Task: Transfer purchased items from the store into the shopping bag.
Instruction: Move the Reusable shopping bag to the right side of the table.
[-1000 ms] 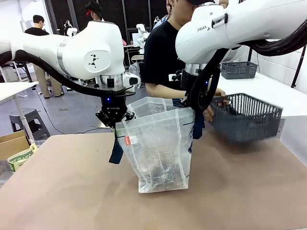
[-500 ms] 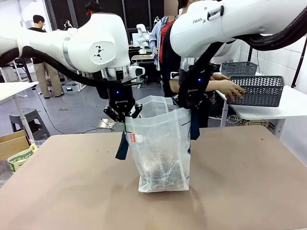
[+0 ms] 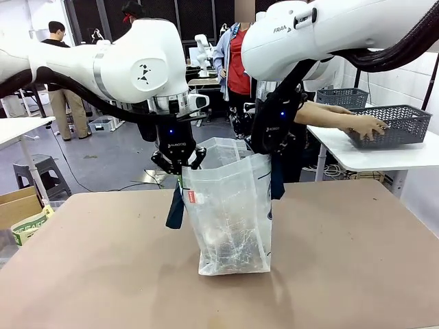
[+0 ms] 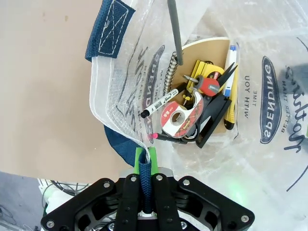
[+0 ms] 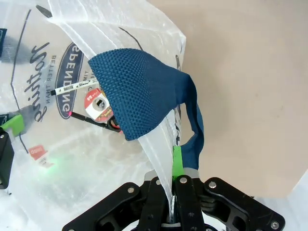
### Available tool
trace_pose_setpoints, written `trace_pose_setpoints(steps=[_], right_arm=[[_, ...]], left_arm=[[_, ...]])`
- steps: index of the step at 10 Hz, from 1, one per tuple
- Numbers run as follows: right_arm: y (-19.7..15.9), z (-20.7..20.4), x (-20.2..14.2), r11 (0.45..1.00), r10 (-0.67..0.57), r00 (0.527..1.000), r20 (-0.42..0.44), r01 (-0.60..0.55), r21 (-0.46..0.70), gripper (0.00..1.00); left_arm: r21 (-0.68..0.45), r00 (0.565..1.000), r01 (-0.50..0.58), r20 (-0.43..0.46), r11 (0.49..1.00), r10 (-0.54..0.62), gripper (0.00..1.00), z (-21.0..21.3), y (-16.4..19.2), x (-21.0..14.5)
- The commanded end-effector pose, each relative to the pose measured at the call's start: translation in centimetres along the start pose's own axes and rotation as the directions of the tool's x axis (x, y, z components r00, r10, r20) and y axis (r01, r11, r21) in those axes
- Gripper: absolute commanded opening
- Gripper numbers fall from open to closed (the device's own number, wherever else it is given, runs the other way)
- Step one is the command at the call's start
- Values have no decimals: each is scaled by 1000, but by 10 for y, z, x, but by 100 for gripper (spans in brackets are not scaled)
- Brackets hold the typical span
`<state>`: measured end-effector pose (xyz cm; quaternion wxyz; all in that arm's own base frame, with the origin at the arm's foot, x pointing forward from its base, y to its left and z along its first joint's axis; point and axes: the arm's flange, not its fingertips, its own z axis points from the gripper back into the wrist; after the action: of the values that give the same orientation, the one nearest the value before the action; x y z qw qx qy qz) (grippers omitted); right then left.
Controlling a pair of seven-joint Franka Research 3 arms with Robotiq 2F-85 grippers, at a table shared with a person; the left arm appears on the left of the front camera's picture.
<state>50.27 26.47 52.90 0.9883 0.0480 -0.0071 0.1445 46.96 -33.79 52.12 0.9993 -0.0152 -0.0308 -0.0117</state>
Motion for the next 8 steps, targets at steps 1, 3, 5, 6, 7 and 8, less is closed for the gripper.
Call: trace_pose_setpoints(steps=[1,3,5,6,7,8], right_arm=[[6,1,5,996,-88,996,4,88,22,0],[15,3,10,991,-127,992,17,126,51,0],[23,0,12,984,-165,986,28,162,73,0],[28,-2,15,980,-187,982,36,184,81,0],[31,-3,17,978,-194,980,37,191,84,0],[27,-2,16,981,-180,983,33,177,76,0]], left_arm=[[-65,999,30,-15,997,-31,0,1,-13,0],[-129,1000,19,-13,991,-21,0,2,-29,-4],[-183,1000,17,6,983,-16,0,4,-33,-6],[-198,1000,11,18,980,-8,0,5,-35,-6],[-209,1000,20,26,978,-15,0,5,-36,-4],[-204,999,21,38,979,-13,0,9,-30,-6]])
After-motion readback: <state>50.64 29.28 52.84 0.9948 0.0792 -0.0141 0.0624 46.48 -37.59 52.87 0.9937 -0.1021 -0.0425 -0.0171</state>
